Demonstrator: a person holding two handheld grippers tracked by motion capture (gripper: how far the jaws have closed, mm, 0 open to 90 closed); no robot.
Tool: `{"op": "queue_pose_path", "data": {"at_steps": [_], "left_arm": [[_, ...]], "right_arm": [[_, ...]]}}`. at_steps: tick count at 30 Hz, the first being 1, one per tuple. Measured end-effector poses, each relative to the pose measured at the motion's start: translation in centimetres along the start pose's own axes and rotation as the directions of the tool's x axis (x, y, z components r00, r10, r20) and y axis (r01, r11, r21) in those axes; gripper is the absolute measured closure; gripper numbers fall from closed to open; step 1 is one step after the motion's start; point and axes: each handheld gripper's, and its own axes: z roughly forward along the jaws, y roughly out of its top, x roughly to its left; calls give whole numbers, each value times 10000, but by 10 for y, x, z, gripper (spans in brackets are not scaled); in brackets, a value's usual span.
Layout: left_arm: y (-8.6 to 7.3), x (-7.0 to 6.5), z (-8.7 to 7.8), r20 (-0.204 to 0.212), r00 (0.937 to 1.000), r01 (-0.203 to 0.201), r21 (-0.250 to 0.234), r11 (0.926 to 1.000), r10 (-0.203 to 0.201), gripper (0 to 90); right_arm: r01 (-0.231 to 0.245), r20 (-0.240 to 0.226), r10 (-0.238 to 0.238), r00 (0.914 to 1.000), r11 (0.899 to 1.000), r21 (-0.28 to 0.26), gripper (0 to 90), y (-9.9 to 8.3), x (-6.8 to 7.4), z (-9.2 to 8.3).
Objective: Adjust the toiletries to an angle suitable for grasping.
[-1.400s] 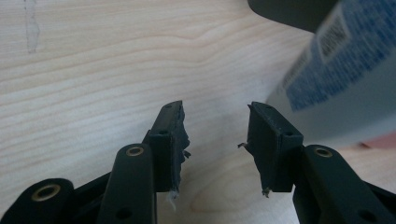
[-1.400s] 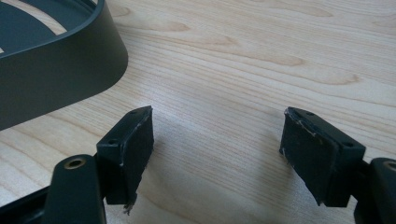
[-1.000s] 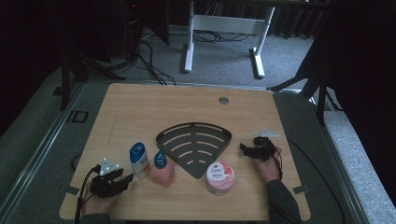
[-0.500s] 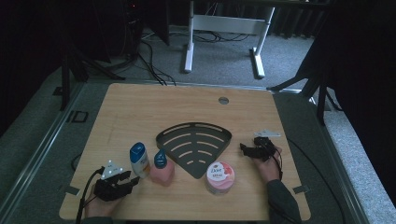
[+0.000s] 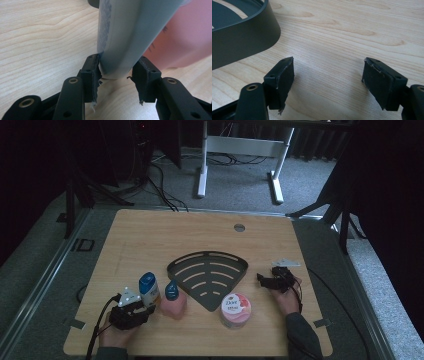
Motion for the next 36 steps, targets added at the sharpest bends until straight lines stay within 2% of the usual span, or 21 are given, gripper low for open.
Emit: {"op": "queue_pose_path", "data": {"at_steps": [9,19,25,32,36], "left_arm": [[13,4,13,-313,9994,165,-4,9999,-165,573],[40,27,38,-719,9970,282,-58,9996,-285,573],[48,37,48,-732,9968,313,-23,9995,-314,573],[54,44,57,-802,9960,399,20,9992,-396,571],[54,44,59,-866,9953,446,219,9988,-425,566]], "right_arm": [[-3,-3,3,10000,10000,0,251,0,0,0],[-4,-4,4,10000,10000,0,251,0,0,0],[-2,-5,2,10000,10000,1,251,0,0,0],[2,-4,-2,10000,10000,-3,251,0,0,0],[3,-4,-3,10000,10000,-1,251,0,0,0]]}}
